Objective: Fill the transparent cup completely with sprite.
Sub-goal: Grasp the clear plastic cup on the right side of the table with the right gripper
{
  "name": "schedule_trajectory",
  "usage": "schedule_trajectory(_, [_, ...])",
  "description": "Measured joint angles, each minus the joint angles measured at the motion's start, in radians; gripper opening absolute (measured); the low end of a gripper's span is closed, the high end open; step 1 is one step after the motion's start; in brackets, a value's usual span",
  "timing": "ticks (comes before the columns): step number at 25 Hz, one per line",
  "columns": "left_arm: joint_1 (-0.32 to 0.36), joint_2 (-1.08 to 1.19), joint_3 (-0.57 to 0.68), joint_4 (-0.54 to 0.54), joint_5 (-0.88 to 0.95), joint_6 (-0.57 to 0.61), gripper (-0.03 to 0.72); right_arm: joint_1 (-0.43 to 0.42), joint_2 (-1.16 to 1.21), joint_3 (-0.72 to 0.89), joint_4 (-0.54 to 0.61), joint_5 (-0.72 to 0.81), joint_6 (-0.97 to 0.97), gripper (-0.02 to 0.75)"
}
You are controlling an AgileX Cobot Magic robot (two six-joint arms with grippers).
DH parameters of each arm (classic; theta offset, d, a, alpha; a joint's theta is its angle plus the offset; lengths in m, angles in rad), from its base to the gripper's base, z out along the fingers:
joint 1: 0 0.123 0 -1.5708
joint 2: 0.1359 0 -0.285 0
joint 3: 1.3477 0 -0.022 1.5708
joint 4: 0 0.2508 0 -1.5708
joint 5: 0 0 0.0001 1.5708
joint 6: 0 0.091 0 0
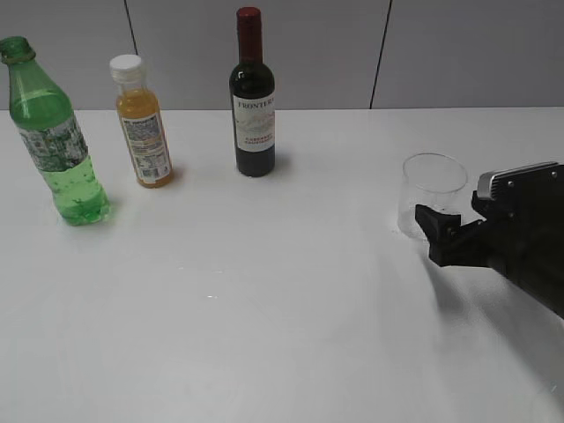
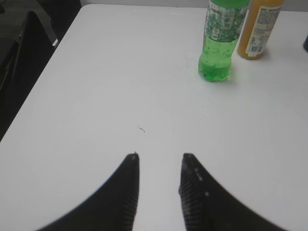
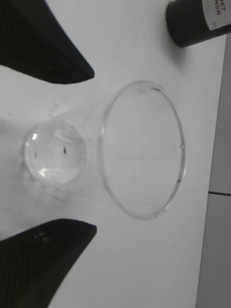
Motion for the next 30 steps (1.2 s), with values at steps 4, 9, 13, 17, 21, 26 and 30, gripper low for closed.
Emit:
schedule_trajectory(4, [0.000, 0.000, 0.000, 0.000, 0.000, 0.000, 0.237, 0.000, 0.000, -0.030, 0.008, 0.000, 0.000, 0.676])
schedule_trajectory(9, [0.000, 0.000, 0.000, 0.000, 0.000, 0.000, 0.237, 0.000, 0.009, -0.041, 0.008, -0.001, -0.001, 0.676])
schedule_trajectory(13, [0.000, 0.000, 0.000, 0.000, 0.000, 0.000, 0.237, 0.000, 0.064, -0.041, 0.008, -0.002, -0.001, 0.675])
schedule_trajectory(17, [0.000, 0.000, 0.000, 0.000, 0.000, 0.000, 0.237, 0.000, 0.138, -0.059, 0.008, -0.003, -0.001, 0.675])
schedule_trajectory(21, [0.000, 0.000, 0.000, 0.000, 0.000, 0.000, 0.237, 0.000, 0.175, -0.100, -0.006, -0.003, -0.001, 0.672])
schedule_trajectory(26, [0.000, 0.000, 0.000, 0.000, 0.000, 0.000, 0.237, 0.002, 0.207, -0.154, -0.014, -0.004, -0.001, 0.668])
schedule_trajectory(30, [0.000, 0.000, 0.000, 0.000, 0.000, 0.000, 0.237, 0.002, 0.239, -0.204, -0.014, -0.004, 0.008, 0.667])
